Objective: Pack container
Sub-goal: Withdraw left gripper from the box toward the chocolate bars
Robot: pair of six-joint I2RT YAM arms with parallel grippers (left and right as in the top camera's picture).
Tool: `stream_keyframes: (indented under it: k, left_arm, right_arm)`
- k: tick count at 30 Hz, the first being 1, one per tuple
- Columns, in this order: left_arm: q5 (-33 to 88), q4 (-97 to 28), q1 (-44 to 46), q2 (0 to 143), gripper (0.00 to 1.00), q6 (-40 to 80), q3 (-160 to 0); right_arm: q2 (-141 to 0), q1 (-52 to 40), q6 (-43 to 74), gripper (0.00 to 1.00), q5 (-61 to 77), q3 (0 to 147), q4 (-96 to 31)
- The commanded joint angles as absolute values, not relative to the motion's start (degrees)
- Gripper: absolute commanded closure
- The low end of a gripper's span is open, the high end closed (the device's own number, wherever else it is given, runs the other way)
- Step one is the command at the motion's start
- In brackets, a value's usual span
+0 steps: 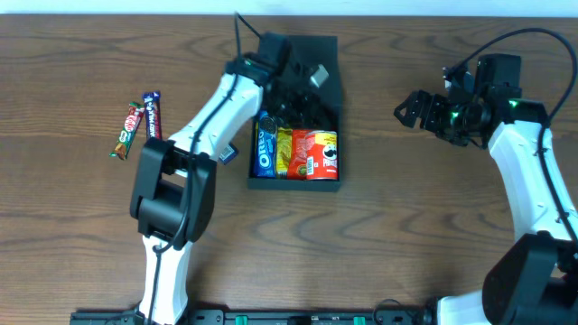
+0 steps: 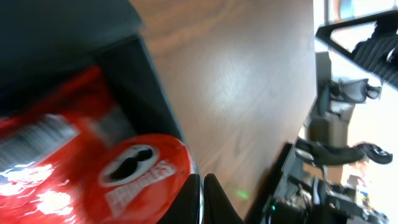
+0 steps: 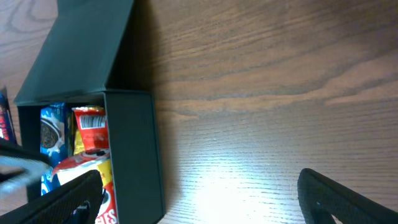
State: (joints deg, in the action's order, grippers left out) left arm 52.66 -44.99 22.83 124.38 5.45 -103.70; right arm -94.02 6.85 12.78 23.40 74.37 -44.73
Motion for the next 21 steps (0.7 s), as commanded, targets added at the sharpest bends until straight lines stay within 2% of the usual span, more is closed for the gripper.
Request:
stream_keyframes:
  k: [1,8,14,21]
  left_arm:
    - [45.52,-47.86,20.32,118.54,0.94,4.23,-107.98]
    - [31.46,-53.60,11.68,108.62,0.94,4.27,-108.64]
    - [20.56,-61.19,0.60,107.26,0.94,5.17,-108.25]
    - [10.52,-63.11,-9.47,108.12,0.91,-6.72,-107.04]
  right_arm:
    - [-93.25,7.05,12.19,0.01,24.03,75.31,-44.58]
    - [-93.25,7.05,12.19,0.01,24.03,75.31,-44.53]
    - [-93.25,7.05,12.19,0.01,24.03,75.31,-44.49]
    - [-93.25,7.05,12.19,0.01,24.03,75.31,-44.47]
